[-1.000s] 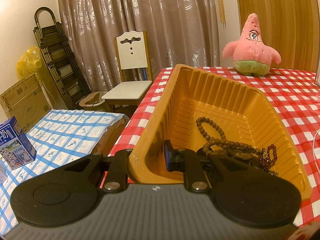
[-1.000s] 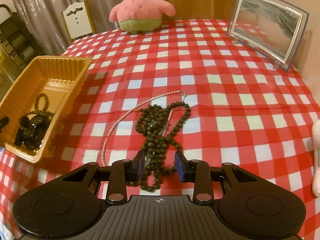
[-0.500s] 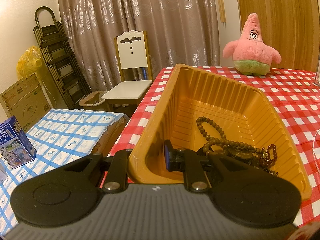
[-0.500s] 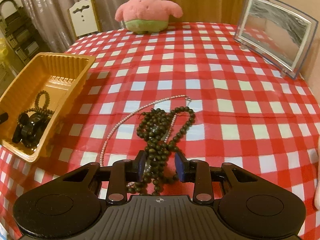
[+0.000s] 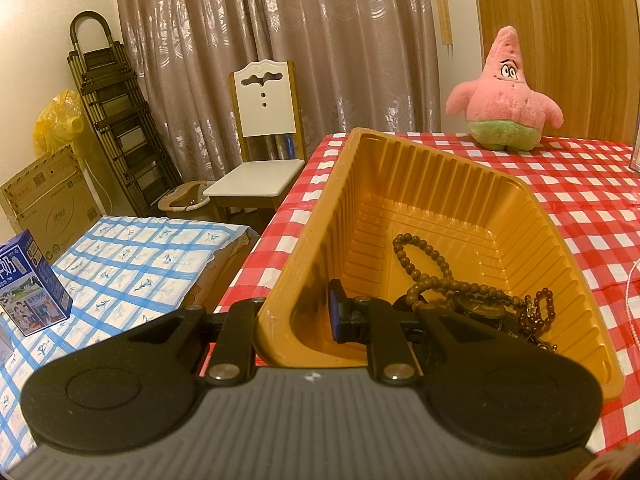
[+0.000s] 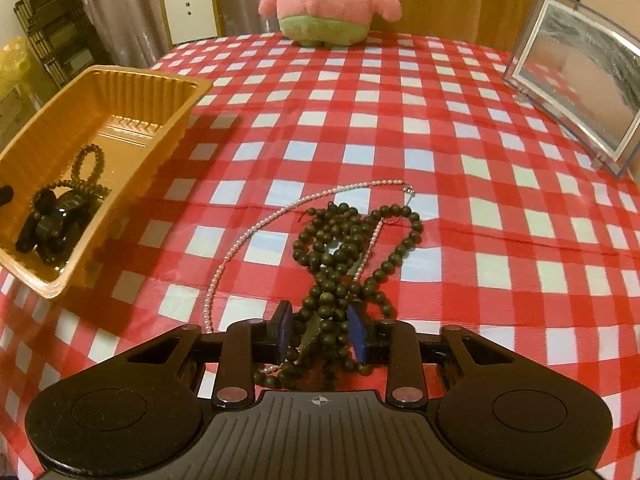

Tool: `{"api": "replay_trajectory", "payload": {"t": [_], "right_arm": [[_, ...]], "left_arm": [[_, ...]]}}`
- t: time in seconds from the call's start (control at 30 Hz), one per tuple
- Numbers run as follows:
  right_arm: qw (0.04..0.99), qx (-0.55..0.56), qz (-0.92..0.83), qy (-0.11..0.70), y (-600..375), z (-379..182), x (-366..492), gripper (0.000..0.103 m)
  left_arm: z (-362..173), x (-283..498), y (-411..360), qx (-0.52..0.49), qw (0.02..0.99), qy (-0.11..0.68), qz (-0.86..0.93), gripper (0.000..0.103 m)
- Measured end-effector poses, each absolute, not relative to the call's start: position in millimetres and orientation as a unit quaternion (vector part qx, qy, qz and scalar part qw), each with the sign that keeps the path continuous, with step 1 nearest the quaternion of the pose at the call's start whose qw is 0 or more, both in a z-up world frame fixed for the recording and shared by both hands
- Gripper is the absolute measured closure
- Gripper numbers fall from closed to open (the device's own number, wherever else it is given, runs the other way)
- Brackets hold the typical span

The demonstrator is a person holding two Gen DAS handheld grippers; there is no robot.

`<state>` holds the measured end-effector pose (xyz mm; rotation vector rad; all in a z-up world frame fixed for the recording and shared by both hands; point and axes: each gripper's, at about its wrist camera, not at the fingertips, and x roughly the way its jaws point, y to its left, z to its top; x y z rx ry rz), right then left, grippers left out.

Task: Organize jewelry
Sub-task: 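Grasp the dark green bead necklace with the right tool, then lift the green bead necklace high and swing it over the orange tray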

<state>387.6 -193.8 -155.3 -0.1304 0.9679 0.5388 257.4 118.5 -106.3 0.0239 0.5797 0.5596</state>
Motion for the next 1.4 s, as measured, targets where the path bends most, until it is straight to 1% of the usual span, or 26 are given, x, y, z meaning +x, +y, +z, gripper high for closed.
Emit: {"api": "replay_trajectory", "payload": {"t": [0.03,0.13,0.2,0.4,0.43,0.73,0.83,0.97,1.07,1.23,1.4], "right_arm": [[0.85,-0.064,0.254,0.457,-193,-156,388,0.08],[0.852,-0.063,0.251,0.455,-190,-157,391,0.086],[0.852,-0.071,0.247,0.456,-188,-157,392,0.088],[0.853,-0.08,0.246,0.454,-187,-157,391,0.089],[0.852,-0.08,0.247,0.454,-187,-157,392,0.096],[0.855,-0.074,0.249,0.45,-191,-153,391,0.096],[0.858,-0.05,0.25,0.446,-197,-147,391,0.096],[0.857,0.062,0.256,0.443,-225,-123,399,0.096],[0.861,0.128,0.263,0.416,-248,-92,404,0.096],[0.866,0.191,0.28,0.368,-276,-41,406,0.096],[0.868,0.222,0.306,0.321,-292,11,404,0.096]], "left_arm": [[-107,258,118,0.012,0.92,0.282,0.272,0.087],[-106,258,118,0.011,0.92,0.282,0.272,0.087],[-106,257,118,0.012,0.92,0.282,0.273,0.086],[-107,258,118,0.013,0.92,0.281,0.273,0.086],[-107,258,118,0.013,0.92,0.281,0.273,0.086],[-107,258,119,0.012,0.92,0.282,0.273,0.087],[-107,258,118,0.013,0.92,0.282,0.273,0.087],[-107,258,118,0.013,0.92,0.282,0.273,0.087],[-107,258,118,0.013,0.92,0.282,0.273,0.087],[-108,258,118,0.014,0.92,0.282,0.271,0.087],[-108,260,116,0.015,0.92,0.281,0.272,0.087]]}}
